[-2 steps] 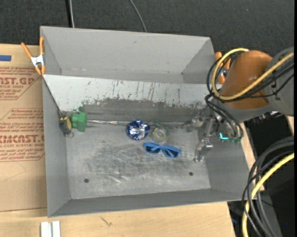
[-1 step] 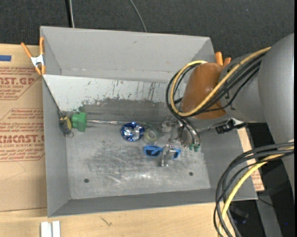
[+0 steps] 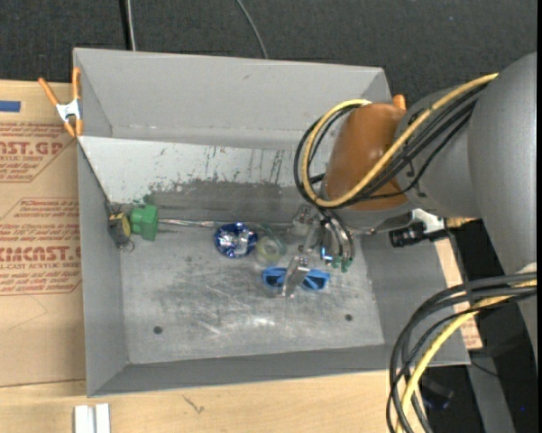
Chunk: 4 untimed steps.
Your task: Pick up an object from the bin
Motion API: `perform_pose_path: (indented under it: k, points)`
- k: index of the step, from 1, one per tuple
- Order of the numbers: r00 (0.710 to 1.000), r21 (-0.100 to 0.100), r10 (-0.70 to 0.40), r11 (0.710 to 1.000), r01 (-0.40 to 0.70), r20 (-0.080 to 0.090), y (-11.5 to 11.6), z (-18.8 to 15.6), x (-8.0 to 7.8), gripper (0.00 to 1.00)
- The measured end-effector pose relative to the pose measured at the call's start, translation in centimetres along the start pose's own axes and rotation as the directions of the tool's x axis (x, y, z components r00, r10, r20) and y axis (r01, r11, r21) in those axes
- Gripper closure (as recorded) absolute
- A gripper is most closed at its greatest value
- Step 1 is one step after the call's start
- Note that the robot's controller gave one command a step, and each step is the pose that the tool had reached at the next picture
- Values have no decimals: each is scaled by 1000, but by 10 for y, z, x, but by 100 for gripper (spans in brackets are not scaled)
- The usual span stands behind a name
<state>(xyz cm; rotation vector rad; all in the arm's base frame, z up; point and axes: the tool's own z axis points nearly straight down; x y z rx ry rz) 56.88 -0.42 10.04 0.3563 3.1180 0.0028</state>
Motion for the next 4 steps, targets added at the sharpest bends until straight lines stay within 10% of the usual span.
perform_pose_path:
  k: [3, 4]
  points:
    - [979, 1, 204, 979, -204, 2, -5, 25, -4, 0]
    - [979, 1, 202, 979, -202, 1, -4, 23, -5, 100]
